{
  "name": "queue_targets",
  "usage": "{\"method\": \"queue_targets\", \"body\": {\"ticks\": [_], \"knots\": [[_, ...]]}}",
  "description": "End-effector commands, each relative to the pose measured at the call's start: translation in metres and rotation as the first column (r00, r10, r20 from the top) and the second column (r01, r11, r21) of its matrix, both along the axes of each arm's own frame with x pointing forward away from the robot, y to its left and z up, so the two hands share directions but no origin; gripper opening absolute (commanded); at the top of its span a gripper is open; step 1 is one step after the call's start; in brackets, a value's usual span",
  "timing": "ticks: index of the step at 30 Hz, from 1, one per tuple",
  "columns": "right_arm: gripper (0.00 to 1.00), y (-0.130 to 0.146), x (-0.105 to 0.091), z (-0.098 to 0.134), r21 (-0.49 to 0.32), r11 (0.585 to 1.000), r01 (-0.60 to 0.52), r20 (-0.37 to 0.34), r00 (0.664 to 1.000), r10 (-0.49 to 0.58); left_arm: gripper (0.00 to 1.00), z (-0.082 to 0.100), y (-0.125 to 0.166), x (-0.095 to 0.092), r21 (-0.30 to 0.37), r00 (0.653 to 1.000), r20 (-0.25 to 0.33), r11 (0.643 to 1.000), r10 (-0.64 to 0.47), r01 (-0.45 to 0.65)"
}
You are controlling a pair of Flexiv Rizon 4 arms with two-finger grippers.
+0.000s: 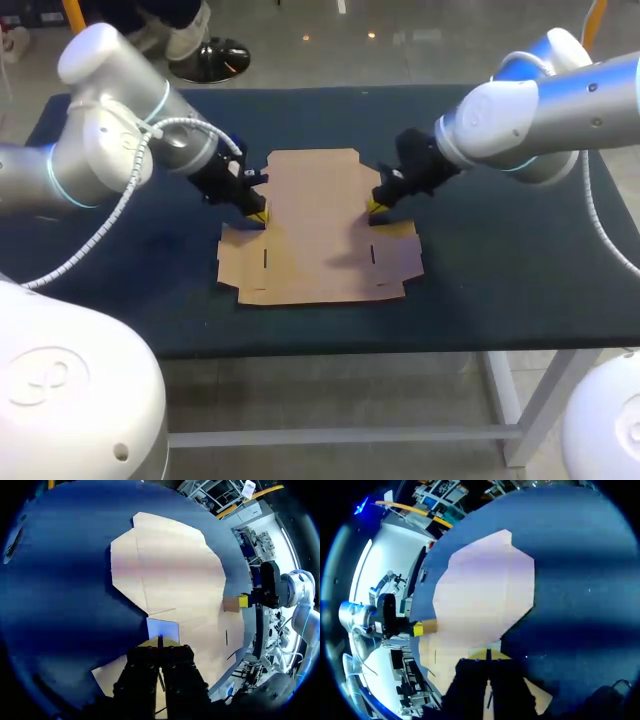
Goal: Assemble the packaging by folding the flat box into shape, placing the metal phone stand inside, and closing the box properly
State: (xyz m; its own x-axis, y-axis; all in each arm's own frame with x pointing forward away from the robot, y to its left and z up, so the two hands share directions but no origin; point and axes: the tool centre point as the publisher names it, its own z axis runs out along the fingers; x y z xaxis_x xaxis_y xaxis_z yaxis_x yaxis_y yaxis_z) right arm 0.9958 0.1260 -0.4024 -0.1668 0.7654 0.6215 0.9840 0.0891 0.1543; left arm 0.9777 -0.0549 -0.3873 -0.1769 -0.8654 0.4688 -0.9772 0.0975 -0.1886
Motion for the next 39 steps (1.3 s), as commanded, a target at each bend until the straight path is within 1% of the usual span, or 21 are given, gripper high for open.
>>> {"method": "queue_targets", "body": {"ticks": [1,13,18,24,30,35,39], "knots": [[0.00,0.005,0.002,0.000,-0.009,1.000,-0.006,-0.003,1.000,0.006,0.00,0.001,-0.005,0.000,0.013,1.000,0.000,1.000,0.000,0.000],[0.00,0.011,-0.002,-0.001,-0.038,0.999,-0.012,0.003,1.000,0.012,0.00,-0.002,-0.013,0.002,0.026,1.000,0.009,1.000,0.000,0.000],[0.00,0.016,-0.003,-0.005,-0.073,0.997,-0.007,0.004,1.000,0.007,0.00,-0.005,-0.020,0.003,0.062,0.999,0.023,0.998,0.028,-0.029],[0.00,0.021,-0.002,-0.009,-0.098,0.995,-0.011,-0.001,1.000,0.011,0.00,-0.007,-0.024,0.004,0.076,0.999,0.023,0.996,0.036,-0.038],[0.00,0.024,-0.002,-0.013,-0.120,0.993,-0.013,-0.007,1.000,0.012,0.00,-0.012,-0.027,0.004,0.113,0.997,0.025,0.991,0.071,-0.073],[0.00,0.025,0.000,-0.020,-0.136,0.991,-0.011,-0.027,1.000,0.007,0.00,-0.018,-0.028,0.004,0.140,0.995,0.018,0.985,0.100,-0.101],[0.00,0.025,0.000,-0.028,-0.148,0.989,-0.008,-0.055,0.998,0.000,0.00,-0.024,-0.026,0.005,0.155,0.993,-0.003,0.981,0.119,-0.117]]}}
